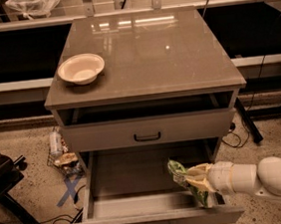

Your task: Place green jalapeno chip bag into middle drawer

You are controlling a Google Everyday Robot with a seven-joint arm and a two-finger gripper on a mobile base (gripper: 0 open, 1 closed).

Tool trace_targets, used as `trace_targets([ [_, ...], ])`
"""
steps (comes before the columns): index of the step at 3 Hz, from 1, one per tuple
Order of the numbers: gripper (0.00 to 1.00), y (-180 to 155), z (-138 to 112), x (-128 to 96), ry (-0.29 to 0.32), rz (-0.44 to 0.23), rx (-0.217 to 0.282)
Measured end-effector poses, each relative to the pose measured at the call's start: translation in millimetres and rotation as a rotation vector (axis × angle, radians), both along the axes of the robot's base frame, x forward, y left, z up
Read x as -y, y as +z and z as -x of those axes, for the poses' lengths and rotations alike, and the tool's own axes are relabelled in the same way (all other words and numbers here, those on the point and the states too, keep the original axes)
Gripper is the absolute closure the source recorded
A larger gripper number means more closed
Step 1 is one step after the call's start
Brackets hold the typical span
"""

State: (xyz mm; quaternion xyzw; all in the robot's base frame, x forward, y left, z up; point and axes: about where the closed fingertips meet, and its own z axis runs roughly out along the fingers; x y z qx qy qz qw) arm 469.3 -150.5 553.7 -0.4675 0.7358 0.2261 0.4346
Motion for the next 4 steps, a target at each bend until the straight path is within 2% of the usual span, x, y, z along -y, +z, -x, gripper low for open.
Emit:
trace_targets([
  [3,0.21,-1.1,0.4,-5.2,0.01,-0.004,-0.002],
  [4,0.0,-1.4,0.5,-7.0,0.013,-0.005,-0.003],
])
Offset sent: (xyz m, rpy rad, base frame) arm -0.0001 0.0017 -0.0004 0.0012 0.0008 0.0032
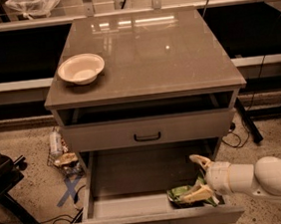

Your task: Place green jalapeno chip bag into middle drawer

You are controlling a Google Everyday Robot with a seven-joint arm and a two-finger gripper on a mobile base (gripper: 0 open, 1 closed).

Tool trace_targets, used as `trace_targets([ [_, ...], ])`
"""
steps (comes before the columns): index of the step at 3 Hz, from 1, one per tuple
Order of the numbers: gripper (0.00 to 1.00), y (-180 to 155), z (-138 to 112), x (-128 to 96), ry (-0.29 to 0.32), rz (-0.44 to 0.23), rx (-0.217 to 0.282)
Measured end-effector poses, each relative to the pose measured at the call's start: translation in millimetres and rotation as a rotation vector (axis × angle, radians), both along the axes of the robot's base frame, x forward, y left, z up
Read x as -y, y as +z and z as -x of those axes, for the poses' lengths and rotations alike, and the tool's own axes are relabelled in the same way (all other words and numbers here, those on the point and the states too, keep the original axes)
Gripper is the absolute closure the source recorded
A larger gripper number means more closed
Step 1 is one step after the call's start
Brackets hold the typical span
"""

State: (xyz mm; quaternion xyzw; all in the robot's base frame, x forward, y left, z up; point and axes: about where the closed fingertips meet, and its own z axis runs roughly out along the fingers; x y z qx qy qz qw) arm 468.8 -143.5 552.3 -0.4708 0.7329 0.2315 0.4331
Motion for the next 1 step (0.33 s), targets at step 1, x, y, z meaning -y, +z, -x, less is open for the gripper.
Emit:
trace_targets([
  [1,0.0,-0.1,0.0,-0.5,0.001,0.0,0.0],
])
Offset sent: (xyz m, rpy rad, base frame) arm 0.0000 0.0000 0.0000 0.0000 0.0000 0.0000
